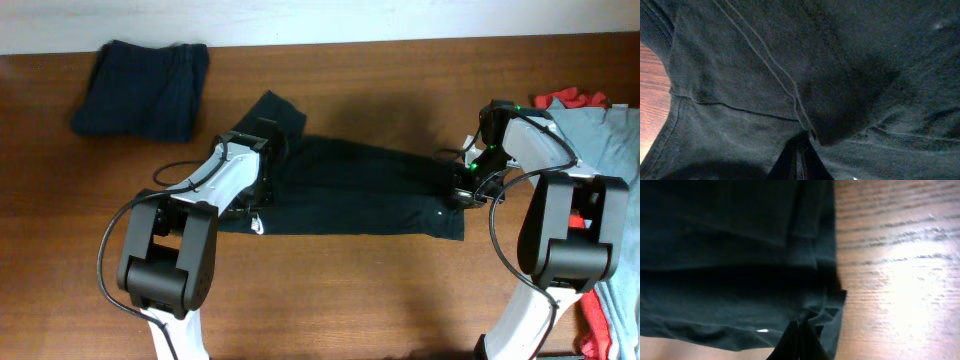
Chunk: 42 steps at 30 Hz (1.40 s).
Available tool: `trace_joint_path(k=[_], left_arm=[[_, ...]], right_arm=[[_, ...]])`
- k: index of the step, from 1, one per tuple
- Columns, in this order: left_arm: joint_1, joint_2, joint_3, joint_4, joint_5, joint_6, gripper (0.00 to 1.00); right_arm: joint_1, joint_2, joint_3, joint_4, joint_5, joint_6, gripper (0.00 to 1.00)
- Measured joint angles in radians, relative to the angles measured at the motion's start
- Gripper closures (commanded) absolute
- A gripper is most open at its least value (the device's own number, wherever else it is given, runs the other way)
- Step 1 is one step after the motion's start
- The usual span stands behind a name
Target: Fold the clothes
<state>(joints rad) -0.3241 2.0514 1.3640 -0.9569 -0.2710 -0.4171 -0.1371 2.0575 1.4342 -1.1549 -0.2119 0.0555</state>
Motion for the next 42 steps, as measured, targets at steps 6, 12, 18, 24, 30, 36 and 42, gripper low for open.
trace_joint_path(k=[6,12,18,24,30,36,42], left_arm=[[0.000,0.000,0.000,0.000,0.000,0.000,0.94],[0.000,0.000,0.000,0.000,0.000,0.000,0.94],[0.000,0.000,0.000,0.000,0.000,0.000,0.93],[0.000,0.000,0.000,0.000,-0.003,0.000,0.93],[0.000,0.000,0.000,0.000,-0.003,0.000,0.93],[0.000,0.000,0.000,0.000,-0.003,0.000,0.93],[0.000,0.000,0.000,0.000,-0.003,0.000,0.93]], right_arm=[[0.000,0.000,0.019,-0.006,-0.045,-0.003,0.84],[-0.002,0.000,0.023,-0.016,-0.039,0.001,0.62],[-0.028,0.000,0.023,-0.030,-0.016,0.001,0.63],[-0.031,0.000,0.023,-0.030,-0.014,0.001,0.62],[-0.031,0.000,0.019,-0.019,-0.014,0.001,0.63],[-0.031,0.000,0.006,-0.014,-0.014,0.002,0.63],[-0.031,-0.002,-0.053,0.047,-0.016,0.021,0.75]])
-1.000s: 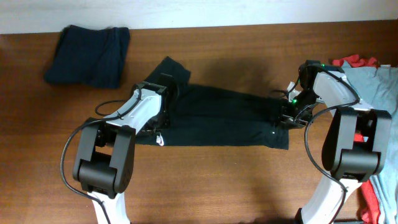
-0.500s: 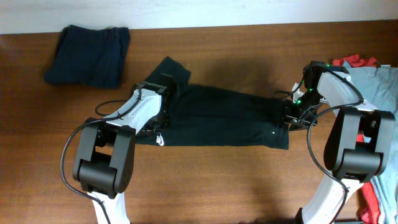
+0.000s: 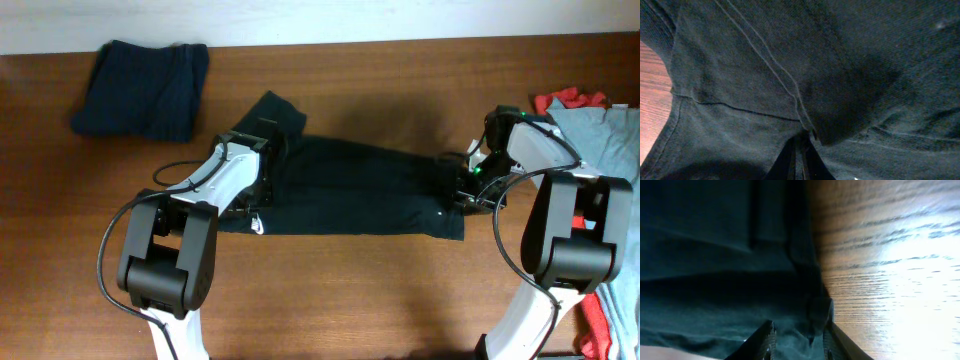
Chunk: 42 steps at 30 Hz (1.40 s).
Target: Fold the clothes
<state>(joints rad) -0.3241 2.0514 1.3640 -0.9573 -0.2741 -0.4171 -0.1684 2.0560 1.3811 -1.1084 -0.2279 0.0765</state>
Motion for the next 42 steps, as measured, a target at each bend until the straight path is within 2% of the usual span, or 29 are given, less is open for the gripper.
trace_joint_path(k=[3,5,11,18,26,27,32,38,42], left_arm=[[0.000,0.000,0.000,0.000,0.000,0.000,0.93],[0.000,0.000,0.000,0.000,0.000,0.000,0.93],[0.000,0.000,0.000,0.000,0.000,0.000,0.93],[0.000,0.000,0.000,0.000,0.000,0.000,0.93],[0.000,0.000,0.000,0.000,0.000,0.000,0.93],[0.000,0.000,0.000,0.000,0.000,0.000,0.92],[0.000,0.000,0.000,0.000,0.000,0.000,0.93],[0.000,0.000,0.000,0.000,0.000,0.000,0.92],[0.000,0.000,0.000,0.000,0.000,0.000,0.92]], right_arm=[[0.000,0.000,-0.015,0.005,-0.004,0.002,0.87],[0.000,0.000,-0.015,0.010,-0.011,0.008,0.89],[0.000,0.000,-0.007,-0.011,-0.022,0.005,0.89],[0.000,0.000,0.083,-0.050,-0.026,0.006,0.89],[0.000,0.000,0.088,0.022,-0.025,0.022,0.88],[0.000,0.000,0.088,0.051,-0.025,0.037,0.76],[0.000,0.000,0.088,0.103,-0.025,0.049,0.49],[0.000,0.000,0.099,0.176,-0.053,0.027,0.41],[0.000,-0.002,0.183,0.063,-0.150,-0.074,0.42]])
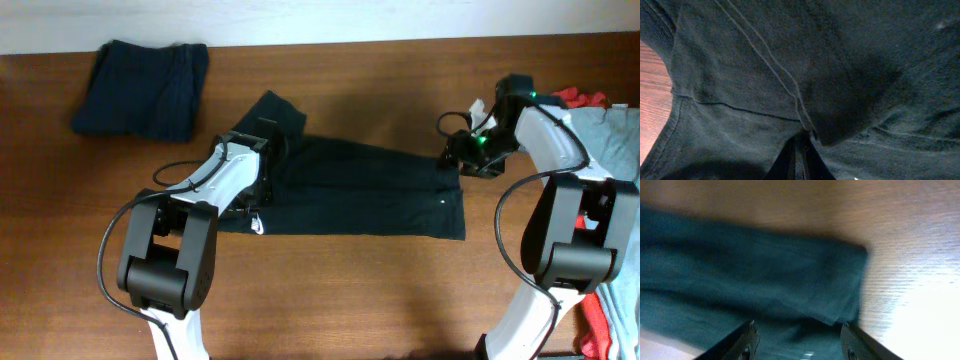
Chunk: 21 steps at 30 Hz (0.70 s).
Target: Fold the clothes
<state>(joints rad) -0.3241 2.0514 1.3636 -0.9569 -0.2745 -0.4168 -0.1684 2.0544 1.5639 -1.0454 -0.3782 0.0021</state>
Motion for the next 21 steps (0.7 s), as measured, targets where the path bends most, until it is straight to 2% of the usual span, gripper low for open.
trace_joint_path(k=[3,4,7,8,9,14,21], left_arm=[[0.000,0.000,0.000,0.001,0.000,0.000,0.92],[0.000,0.000,-0.001,0.002,0.000,0.000,0.92],[0.000,0.000,-0.001,0.003,-0.003,0.000,0.92],[0.000,0.000,-0.001,0.003,-0.003,0.000,0.92],[0.000,0.000,-0.001,0.003,-0.003,0.000,0.91],[0.000,0.000,-0.001,0.002,-0.004,0.000,0.91],[0.000,0.000,-0.001,0.002,-0.004,0.000,0.90]], right_arm=[[0.011,-0.008,0.086,-0.152,-0.088,-0.113,0.46],[0.023,-0.014,0.100,-0.197,-0.103,-0.153,0.51],[0.089,-0.024,0.093,-0.224,-0.109,-0.236,0.80],[0.110,-0.025,0.080,-0.215,-0.103,-0.255,0.87],[0.156,-0.025,0.053,-0.194,-0.095,-0.278,0.90],[0.272,-0.024,-0.033,-0.108,-0.066,-0.295,0.96],[0.364,-0.025,-0.085,-0.034,0.024,-0.331,0.96]])
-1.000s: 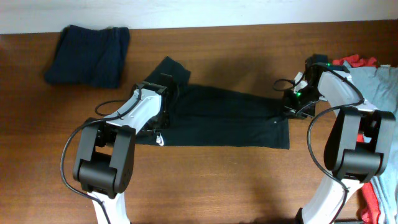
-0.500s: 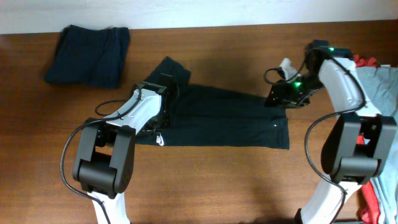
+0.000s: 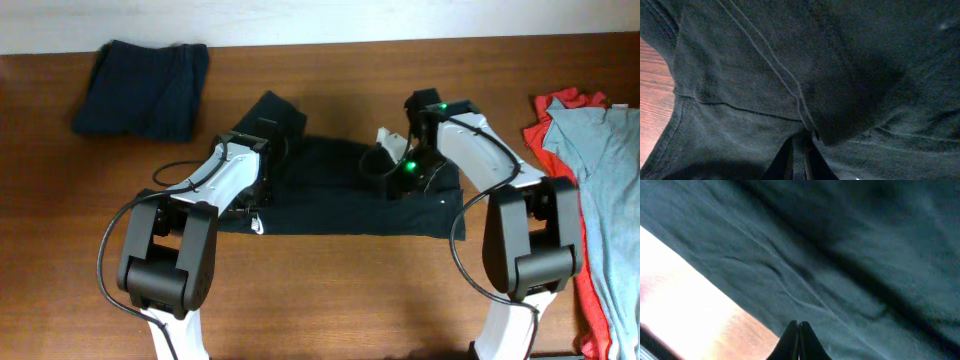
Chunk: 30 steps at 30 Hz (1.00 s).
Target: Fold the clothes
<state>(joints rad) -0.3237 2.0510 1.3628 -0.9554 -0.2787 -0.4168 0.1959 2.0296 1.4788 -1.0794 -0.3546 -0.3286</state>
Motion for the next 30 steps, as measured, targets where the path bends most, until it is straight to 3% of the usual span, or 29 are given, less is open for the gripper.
trace_joint_path(k=[13,24,26,30], left_arm=[[0.000,-0.002,-0.003,0.001,-0.003,0.000,0.89],[0.000,-0.002,-0.003,0.001,-0.003,0.000,0.89],[0.000,-0.002,-0.003,0.001,-0.003,0.000,0.89],[0.000,-0.003,-0.004,0.002,-0.003,0.000,0.89]], right_arm=[[0.107,0.000,-0.098,0.226,0.086,-0.146,0.96],[0.107,0.000,-0.103,0.413,0.225,-0.071,0.96],[0.107,0.000,-0.099,0.407,0.249,-0.042,0.96],[0.108,0.001,-0.023,0.210,0.224,-0.023,0.96]])
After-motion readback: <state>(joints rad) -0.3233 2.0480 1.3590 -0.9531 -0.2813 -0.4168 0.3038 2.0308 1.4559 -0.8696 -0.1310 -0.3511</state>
